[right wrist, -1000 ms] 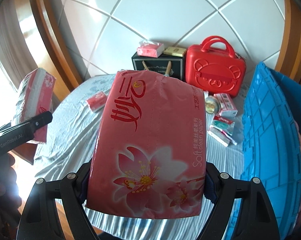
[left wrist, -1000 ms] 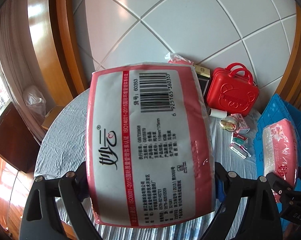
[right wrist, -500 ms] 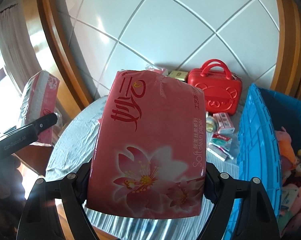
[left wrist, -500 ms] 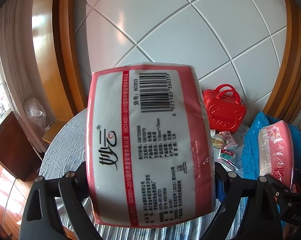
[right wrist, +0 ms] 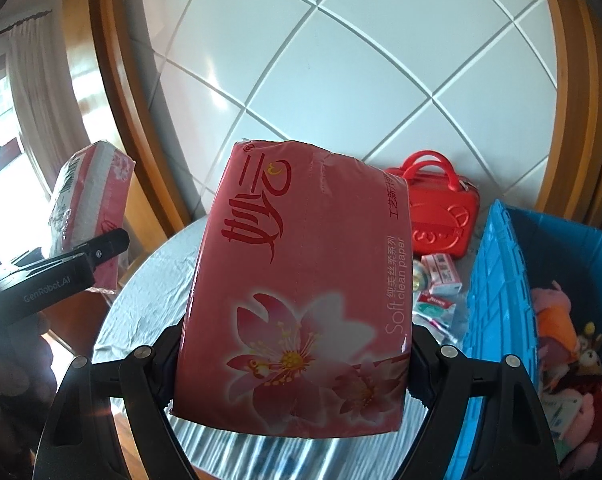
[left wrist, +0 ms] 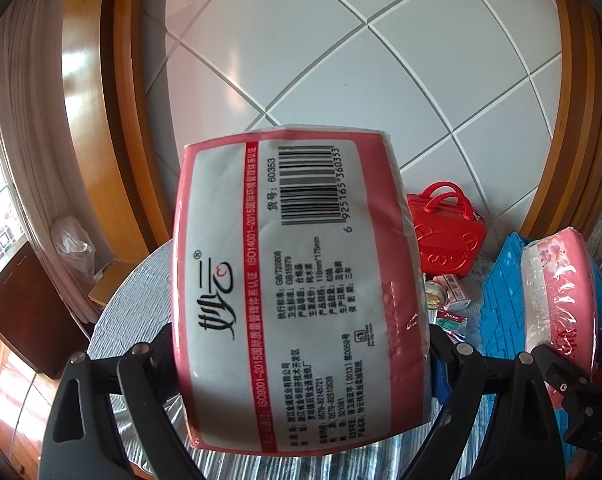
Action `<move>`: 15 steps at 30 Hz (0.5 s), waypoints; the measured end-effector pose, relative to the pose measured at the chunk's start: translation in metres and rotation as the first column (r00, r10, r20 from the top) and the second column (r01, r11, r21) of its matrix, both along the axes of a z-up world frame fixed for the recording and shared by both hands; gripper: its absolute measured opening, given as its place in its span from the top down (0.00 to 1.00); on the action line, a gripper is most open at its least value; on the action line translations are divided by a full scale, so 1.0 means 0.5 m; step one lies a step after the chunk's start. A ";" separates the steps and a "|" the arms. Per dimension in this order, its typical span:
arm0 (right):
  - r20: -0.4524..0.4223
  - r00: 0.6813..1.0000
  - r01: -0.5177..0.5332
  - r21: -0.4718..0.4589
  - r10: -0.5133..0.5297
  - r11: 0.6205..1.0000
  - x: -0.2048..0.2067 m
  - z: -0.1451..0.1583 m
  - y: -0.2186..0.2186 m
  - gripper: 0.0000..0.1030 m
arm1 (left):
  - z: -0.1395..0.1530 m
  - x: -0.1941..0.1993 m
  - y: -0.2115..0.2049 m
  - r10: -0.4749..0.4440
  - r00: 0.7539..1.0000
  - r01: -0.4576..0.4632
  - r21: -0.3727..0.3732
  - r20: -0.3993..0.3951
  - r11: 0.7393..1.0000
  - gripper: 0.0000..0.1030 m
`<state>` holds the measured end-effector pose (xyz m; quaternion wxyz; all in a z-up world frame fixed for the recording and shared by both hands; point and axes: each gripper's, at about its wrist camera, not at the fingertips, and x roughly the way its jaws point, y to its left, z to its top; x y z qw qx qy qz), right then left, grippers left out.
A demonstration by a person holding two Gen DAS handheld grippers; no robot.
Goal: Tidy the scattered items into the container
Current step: 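Lift both held tissue packs and carry them toward the blue crate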
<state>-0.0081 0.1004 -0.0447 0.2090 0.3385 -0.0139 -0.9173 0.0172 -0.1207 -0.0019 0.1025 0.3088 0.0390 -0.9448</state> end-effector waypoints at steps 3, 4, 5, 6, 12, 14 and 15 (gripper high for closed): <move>-0.005 1.000 0.003 -0.002 -0.003 1.000 -0.002 0.003 0.007 0.18 | 0.006 -0.002 0.017 -0.006 1.000 0.006 -0.012 -0.001 1.000 0.11; -0.008 1.000 0.004 -0.002 -0.004 1.000 -0.002 0.004 0.010 0.18 | 0.006 -0.003 0.021 -0.008 1.000 0.008 -0.014 0.000 1.000 0.11; -0.011 1.000 0.005 -0.002 -0.006 1.000 -0.001 0.005 0.012 0.18 | 0.008 -0.004 0.025 -0.010 1.000 0.010 -0.016 0.000 1.000 0.11; -0.013 1.000 0.007 -0.002 -0.007 1.000 0.001 0.004 0.015 0.18 | 0.009 -0.006 0.030 -0.013 1.000 0.013 -0.017 0.001 1.000 0.11; -0.013 0.999 0.030 -0.010 -0.031 0.999 0.005 0.008 0.051 0.18 | 0.008 -0.019 0.068 -0.038 0.999 0.038 -0.026 0.008 0.999 0.11; -0.014 0.999 0.042 -0.012 -0.042 0.999 0.008 0.010 0.064 0.18 | 0.004 -0.026 0.081 -0.048 0.999 0.049 -0.029 0.011 0.998 0.11; -0.012 0.999 0.048 -0.014 -0.048 0.999 0.009 0.011 0.071 0.18 | 0.002 -0.030 0.089 -0.054 0.998 0.054 -0.030 0.012 0.998 0.11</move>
